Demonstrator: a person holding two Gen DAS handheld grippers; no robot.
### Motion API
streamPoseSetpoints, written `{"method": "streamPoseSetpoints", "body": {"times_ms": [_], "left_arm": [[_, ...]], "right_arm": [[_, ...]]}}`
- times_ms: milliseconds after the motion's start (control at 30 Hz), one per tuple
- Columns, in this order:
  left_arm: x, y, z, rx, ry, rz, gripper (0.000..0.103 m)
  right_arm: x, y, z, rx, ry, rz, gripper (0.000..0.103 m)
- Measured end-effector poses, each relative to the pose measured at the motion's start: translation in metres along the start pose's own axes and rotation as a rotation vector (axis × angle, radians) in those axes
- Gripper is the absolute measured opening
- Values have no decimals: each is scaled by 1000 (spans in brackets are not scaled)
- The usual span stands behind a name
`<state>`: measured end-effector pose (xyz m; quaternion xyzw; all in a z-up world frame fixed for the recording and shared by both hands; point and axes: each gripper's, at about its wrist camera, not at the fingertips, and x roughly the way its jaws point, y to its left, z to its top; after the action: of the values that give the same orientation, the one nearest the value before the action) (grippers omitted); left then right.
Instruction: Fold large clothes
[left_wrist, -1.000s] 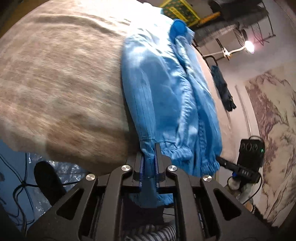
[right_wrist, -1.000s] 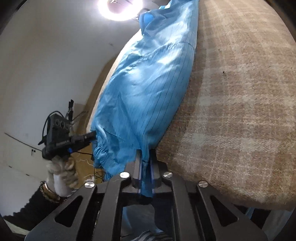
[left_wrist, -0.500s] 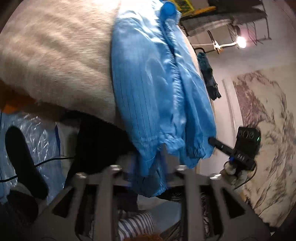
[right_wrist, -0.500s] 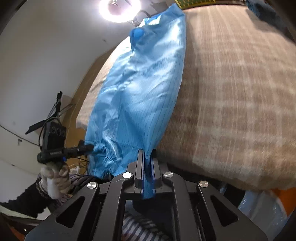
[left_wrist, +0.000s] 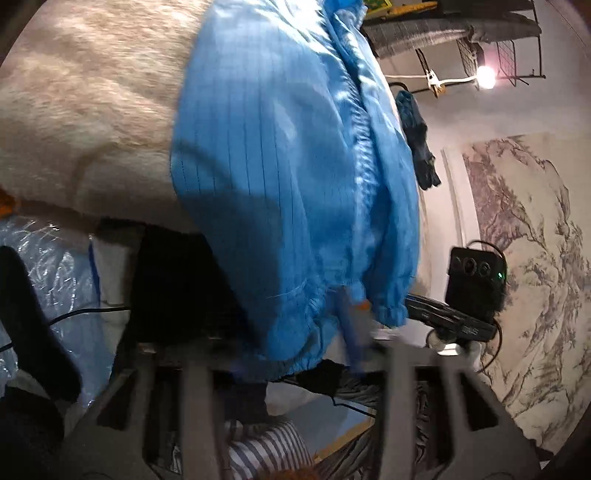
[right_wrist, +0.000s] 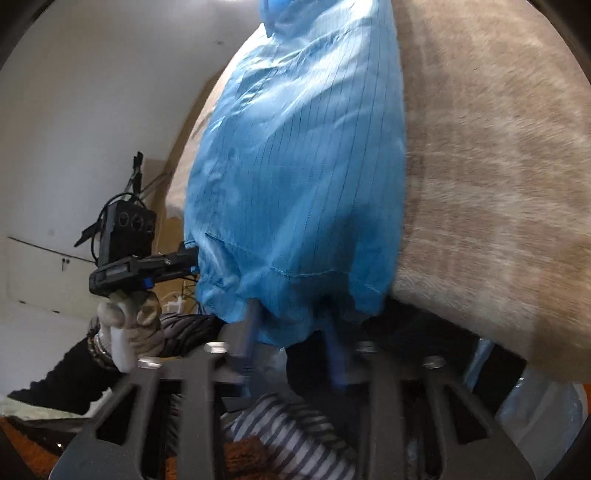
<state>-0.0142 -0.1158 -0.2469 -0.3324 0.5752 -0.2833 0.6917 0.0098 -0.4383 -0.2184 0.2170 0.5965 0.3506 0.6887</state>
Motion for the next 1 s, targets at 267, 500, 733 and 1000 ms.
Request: {"method": "streamPoseSetpoints", "body": {"times_ms": [267, 500, 733, 1000], "left_arm": [[-32, -31, 1, -34, -31, -172, 10], [-62, -62, 33, -42, -94, -243, 10], [-67, -77, 91, -47, -149, -183, 9], [-40, -65, 160, -113, -199, -110, 9]], "right_arm": [[-27, 46, 2, -104, -88, 107, 4], [-65, 58, 25, -78, -211, 173, 3], [-87, 53, 73, -85, -281, 93, 3], [-72, 31, 156, -40, -343, -34, 2]]}}
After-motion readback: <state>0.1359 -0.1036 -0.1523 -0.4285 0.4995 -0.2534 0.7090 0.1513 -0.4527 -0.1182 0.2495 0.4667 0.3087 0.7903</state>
